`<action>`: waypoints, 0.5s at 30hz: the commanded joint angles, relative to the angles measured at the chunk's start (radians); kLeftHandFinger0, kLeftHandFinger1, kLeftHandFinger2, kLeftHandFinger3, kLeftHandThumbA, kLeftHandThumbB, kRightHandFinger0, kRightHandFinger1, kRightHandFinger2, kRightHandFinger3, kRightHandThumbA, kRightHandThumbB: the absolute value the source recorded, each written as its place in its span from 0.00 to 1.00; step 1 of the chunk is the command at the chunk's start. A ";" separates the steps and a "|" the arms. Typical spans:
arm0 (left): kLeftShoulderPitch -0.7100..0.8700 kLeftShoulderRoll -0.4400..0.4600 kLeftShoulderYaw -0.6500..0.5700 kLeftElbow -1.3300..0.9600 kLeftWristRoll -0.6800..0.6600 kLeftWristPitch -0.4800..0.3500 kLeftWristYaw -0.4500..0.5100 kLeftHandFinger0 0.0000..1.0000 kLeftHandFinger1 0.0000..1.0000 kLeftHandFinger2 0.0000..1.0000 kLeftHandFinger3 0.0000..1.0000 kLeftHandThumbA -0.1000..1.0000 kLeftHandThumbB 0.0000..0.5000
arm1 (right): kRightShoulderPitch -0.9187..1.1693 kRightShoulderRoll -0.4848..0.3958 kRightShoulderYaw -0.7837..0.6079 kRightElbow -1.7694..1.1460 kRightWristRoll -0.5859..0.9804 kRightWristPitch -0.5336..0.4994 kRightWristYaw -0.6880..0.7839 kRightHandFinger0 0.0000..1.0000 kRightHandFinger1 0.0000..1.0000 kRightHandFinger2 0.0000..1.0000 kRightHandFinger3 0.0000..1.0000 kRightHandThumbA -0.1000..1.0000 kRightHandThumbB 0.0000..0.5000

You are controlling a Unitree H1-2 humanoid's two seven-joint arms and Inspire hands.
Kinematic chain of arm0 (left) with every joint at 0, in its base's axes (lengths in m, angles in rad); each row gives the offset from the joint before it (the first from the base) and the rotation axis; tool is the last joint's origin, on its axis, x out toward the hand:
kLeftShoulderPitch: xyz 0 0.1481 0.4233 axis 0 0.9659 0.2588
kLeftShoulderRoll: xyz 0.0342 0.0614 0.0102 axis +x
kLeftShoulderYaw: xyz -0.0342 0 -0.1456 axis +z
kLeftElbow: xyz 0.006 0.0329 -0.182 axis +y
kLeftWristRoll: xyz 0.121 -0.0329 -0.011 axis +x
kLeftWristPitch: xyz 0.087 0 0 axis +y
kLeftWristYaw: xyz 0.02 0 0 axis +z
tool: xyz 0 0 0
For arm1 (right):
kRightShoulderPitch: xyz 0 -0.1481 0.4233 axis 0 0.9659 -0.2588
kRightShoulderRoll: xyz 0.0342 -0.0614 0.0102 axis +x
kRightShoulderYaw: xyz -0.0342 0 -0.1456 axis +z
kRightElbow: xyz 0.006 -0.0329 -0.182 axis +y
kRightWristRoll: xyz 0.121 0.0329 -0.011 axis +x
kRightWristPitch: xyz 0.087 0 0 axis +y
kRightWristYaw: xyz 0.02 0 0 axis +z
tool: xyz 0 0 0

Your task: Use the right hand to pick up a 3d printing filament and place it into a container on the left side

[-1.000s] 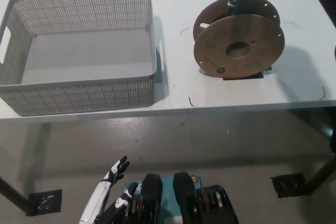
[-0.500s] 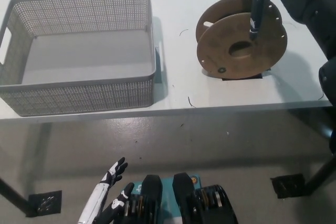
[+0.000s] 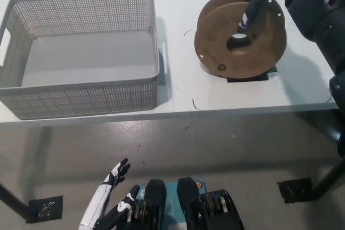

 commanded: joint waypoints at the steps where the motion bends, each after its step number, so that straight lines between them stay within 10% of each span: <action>1: -0.028 0.021 0.010 -0.040 -0.015 -0.018 -0.014 1.00 1.00 1.00 1.00 0.80 0.27 | 0.087 0.004 -0.239 0.014 0.213 -0.063 -0.281 0.01 0.48 0.80 0.46 0.00 0.29; 5: -0.029 0.023 0.012 -0.041 -0.023 -0.013 -0.019 1.00 1.00 1.00 1.00 0.79 0.26 | 0.096 -0.007 -0.331 0.021 0.228 -0.047 -0.307 0.00 0.48 0.87 0.81 0.00 0.38; 7: -0.032 0.024 0.011 -0.035 -0.013 -0.019 -0.013 1.00 1.00 1.00 1.00 0.79 0.25 | 0.104 -0.013 -0.415 0.024 0.273 -0.029 -0.333 0.14 0.63 1.00 0.98 0.00 0.38; 9: -0.033 0.024 0.010 -0.033 -0.012 -0.019 -0.014 1.00 1.00 1.00 1.00 0.80 0.25 | 0.111 -0.020 -0.503 0.027 0.327 -0.019 -0.330 0.24 0.65 0.92 0.83 0.00 0.32; 10: -0.033 0.024 0.010 -0.034 -0.017 -0.016 -0.017 1.00 1.00 1.00 1.00 0.80 0.25 | 0.119 -0.031 -0.579 0.028 0.385 -0.014 -0.311 0.19 0.60 0.93 1.00 0.00 0.28; 15: -0.032 0.027 0.011 -0.034 -0.014 -0.015 -0.015 1.00 1.00 1.00 1.00 0.81 0.27 | 0.155 -0.060 -0.861 0.040 0.576 0.044 -0.332 0.00 0.26 0.76 1.00 0.00 0.29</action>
